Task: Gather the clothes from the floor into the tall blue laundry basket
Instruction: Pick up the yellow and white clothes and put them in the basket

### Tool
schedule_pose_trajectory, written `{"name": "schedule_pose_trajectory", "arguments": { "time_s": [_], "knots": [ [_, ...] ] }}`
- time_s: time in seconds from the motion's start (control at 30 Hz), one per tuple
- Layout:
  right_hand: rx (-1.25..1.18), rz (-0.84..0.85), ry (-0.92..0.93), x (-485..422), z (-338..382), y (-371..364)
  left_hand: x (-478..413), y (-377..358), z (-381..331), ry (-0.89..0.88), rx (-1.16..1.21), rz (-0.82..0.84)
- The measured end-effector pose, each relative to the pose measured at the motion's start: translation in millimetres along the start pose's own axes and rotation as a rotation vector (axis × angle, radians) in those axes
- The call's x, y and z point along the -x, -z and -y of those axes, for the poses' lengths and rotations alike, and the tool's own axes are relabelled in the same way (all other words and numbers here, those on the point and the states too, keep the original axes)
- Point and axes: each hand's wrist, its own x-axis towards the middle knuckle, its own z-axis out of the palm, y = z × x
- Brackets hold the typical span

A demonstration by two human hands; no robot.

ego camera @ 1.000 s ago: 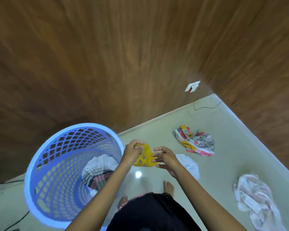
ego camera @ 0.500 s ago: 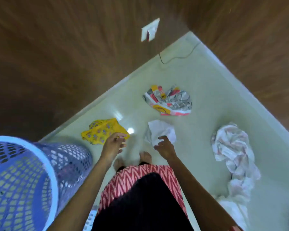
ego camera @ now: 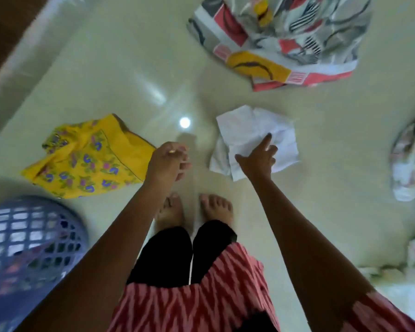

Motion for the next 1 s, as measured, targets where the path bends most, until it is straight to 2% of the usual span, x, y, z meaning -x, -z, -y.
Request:
{"name": "schedule_pose_trajectory", "arguments": {
  "time_s": [0.13, 0.2, 0.27, 0.37, 0.47, 0.57, 0.63, 0.77, 0.83, 0.9, 1.0],
  "knots": [
    [-0.006, -0.096, -0.095, -49, -5, -49, -60, -4, 25, 0.040, 0.022, 0.007],
    [0.039, -0.150, -0.018, -59, -6, -65, -73, 5, 39, 0.050, 0.023, -0.029],
    [0.086, -0.120, 0.150, -55, -1, -73, -78, 19, 52, 0.054, 0.009, -0.100],
    [0.142, 0.061, 0.361, -15, 15, -84, -67, 50, 67, -0.015, -0.360, -0.296],
    [0.069, 0.165, 0.424, 25, 36, -97, -62, 89, 70, -0.077, -0.701, -0.480],
    [0.069, 0.198, 0.475, 35, 52, -110, -85, 135, 72, -0.051, -1.043, -0.485],
    [0.110, 0.191, 0.503, 23, 61, -118, -112, 161, 77, -0.075, -1.163, -0.451],
    [0.151, 0.225, 0.457, -3, 71, -123, -156, 177, 85, 0.037, -1.043, -0.293],
    [0.158, 0.258, 0.428, 0, 71, -120, -156, 172, 91, 0.076, -1.098, -0.214],
    [0.179, 0.294, 0.417, 19, 69, -107, -131, 163, 91, 0.112, -1.062, -0.190],
    [0.180, 0.306, 0.410, 71, 69, -67, -61, 151, 79, 0.083, -0.846, -0.229]
  ]
}}
